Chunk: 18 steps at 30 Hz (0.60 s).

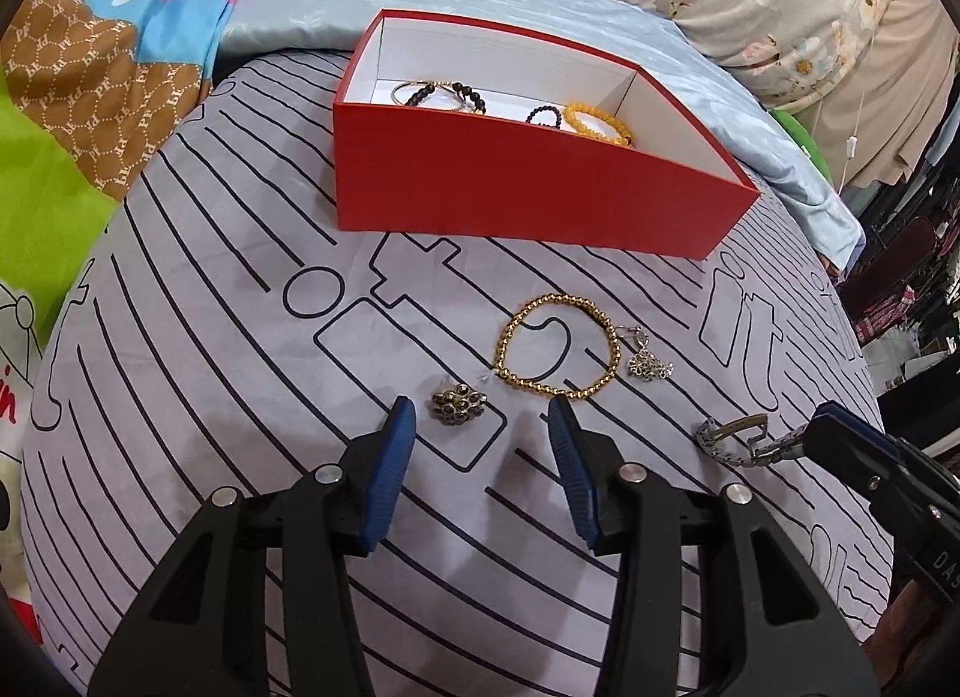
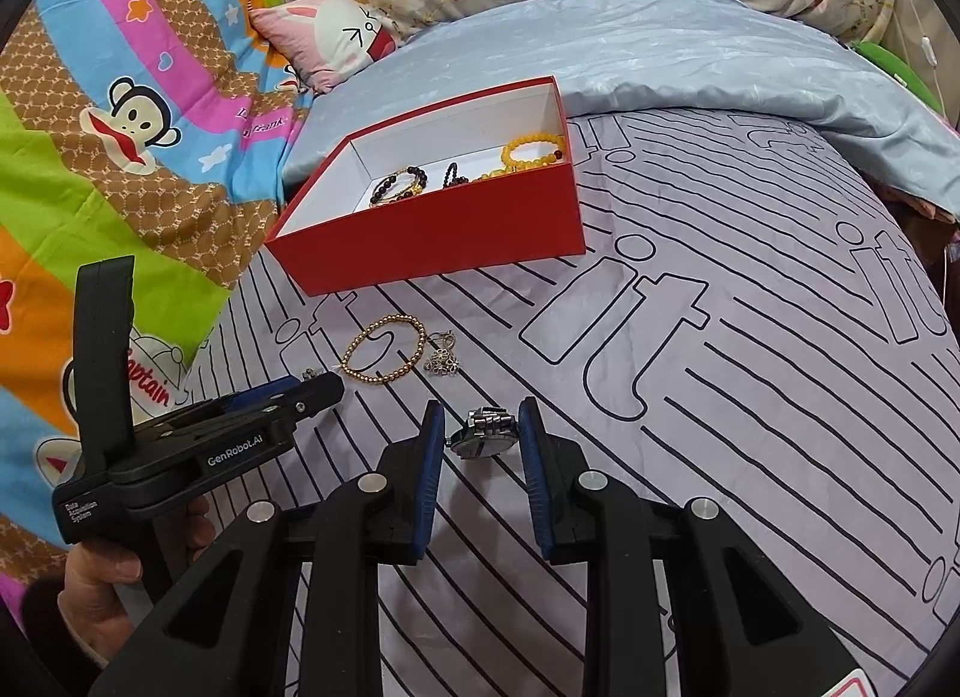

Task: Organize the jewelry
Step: 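Lower the right tool onto the silver wristwatch and close on it, then grasp the small flower brooch with the left tool while the right tool lifts the watch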

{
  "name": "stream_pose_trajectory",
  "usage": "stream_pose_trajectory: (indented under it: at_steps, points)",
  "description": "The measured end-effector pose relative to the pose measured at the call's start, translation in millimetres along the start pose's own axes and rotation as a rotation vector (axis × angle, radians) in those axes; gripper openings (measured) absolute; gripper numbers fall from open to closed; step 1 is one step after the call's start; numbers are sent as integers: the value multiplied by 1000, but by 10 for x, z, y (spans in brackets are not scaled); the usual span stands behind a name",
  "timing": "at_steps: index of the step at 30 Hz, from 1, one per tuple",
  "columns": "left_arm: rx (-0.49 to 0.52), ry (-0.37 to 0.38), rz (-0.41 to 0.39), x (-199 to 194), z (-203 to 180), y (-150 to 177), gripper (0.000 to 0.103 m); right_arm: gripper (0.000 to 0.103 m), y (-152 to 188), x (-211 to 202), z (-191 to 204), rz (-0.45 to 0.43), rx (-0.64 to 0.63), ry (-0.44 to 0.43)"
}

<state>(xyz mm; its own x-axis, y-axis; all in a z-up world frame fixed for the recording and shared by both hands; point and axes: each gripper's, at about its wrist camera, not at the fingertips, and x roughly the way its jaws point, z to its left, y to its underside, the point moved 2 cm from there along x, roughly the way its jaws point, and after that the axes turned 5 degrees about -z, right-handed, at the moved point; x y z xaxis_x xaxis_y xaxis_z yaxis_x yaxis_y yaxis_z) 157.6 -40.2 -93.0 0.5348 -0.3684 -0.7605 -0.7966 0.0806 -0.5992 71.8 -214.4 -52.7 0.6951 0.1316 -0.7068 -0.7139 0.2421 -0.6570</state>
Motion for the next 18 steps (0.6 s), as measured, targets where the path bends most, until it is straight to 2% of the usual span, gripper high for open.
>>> stream_pose_trajectory:
  at_steps: [2, 3, 6, 10, 18]
  points:
    - [8, -4, 0, 16, -5, 4, 39, 24, 5, -2, 7, -2, -1, 1]
    - [12, -6, -2, 23, -6, 5, 32, 24, 9, -5, 8, -3, -2, 1]
    - [9, -7, -6, 26, 5, 3, 30, 24, 8, -10, 22, -4, -2, 0]
    - [13, -5, -4, 34, 16, 0, 18, 24, 7, -11, 23, -5, -1, -2]
    - [15, -9, -6, 16, 29, 5, 15, 24, -29, -51, 54, -13, -3, -7]
